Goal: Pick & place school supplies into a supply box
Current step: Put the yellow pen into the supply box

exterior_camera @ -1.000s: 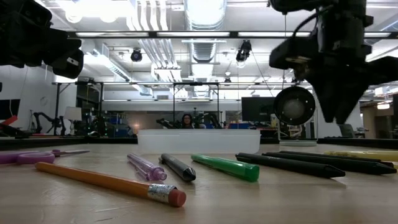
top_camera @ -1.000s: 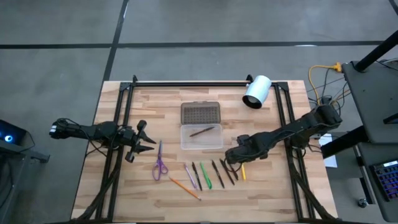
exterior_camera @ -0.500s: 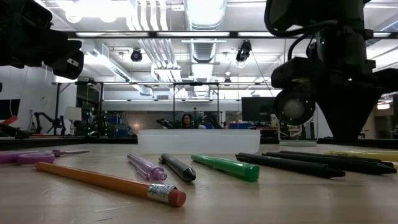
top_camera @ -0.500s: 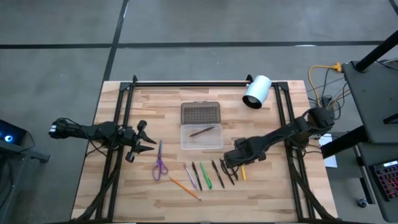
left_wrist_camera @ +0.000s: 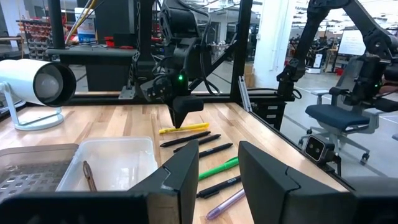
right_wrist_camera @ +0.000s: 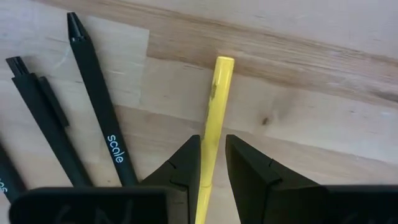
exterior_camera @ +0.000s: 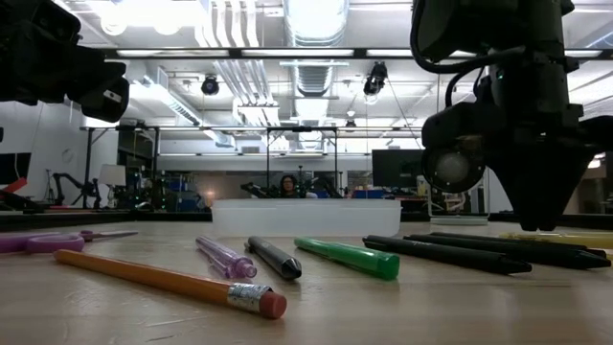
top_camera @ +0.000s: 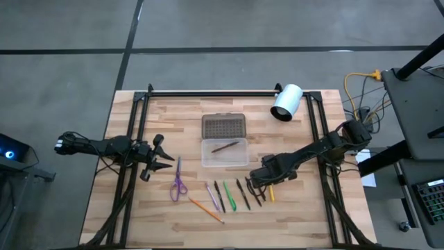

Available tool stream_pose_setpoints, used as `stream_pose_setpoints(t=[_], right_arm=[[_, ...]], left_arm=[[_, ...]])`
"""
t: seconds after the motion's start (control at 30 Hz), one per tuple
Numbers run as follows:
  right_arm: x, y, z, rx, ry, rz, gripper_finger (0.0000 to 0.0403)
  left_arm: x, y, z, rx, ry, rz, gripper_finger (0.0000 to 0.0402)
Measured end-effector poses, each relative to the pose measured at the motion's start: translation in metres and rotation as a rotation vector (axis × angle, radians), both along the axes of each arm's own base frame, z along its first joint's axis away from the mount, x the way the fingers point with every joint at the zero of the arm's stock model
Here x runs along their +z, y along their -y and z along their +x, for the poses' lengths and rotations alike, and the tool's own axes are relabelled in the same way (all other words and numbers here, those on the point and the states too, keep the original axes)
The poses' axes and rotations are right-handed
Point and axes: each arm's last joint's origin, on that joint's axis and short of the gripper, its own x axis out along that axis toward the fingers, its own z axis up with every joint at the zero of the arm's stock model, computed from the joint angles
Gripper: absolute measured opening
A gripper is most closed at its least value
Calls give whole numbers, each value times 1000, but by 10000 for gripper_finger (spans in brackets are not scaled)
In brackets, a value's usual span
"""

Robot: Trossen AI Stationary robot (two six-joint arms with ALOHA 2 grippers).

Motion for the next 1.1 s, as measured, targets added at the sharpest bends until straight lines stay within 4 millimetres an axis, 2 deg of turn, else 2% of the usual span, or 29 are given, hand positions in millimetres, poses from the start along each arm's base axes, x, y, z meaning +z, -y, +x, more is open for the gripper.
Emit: stream_pose_setpoints(t=[0.8,1.1], right_arm=[[-13,-3,-9,-22,-3,1,68],[-14,-3,-9,52,2,0,68]], left_arm=[[0,0,0,0,0,0,99],[0,0,0,0,0,0,99]])
